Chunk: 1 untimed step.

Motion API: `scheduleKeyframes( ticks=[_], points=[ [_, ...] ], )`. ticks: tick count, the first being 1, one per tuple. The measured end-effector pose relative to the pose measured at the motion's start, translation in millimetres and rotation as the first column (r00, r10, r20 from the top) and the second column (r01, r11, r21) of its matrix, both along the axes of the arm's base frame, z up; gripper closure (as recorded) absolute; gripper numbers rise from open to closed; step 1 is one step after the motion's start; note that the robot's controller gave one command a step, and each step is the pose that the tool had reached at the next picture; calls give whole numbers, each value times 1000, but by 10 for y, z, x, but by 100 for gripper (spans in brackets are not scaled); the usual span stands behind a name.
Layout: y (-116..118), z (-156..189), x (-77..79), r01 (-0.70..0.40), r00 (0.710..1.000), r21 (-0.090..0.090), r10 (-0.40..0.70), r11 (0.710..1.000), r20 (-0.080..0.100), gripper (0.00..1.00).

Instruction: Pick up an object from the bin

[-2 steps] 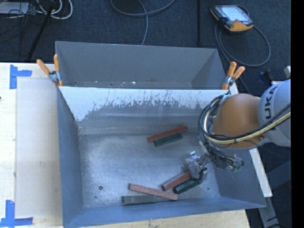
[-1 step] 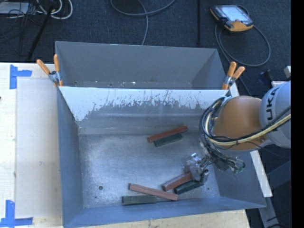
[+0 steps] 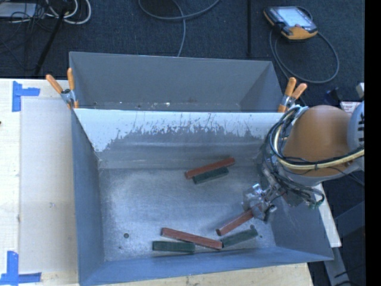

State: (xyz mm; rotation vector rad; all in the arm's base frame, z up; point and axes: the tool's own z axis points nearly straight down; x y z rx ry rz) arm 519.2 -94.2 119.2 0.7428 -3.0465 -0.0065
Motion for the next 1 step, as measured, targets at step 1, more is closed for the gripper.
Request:
scheduleKeyframes(
  ticks=[1],
  points=[
    [845, 821, 110, 73, 997, -2, -73, 997, 7, 100]
  ],
)
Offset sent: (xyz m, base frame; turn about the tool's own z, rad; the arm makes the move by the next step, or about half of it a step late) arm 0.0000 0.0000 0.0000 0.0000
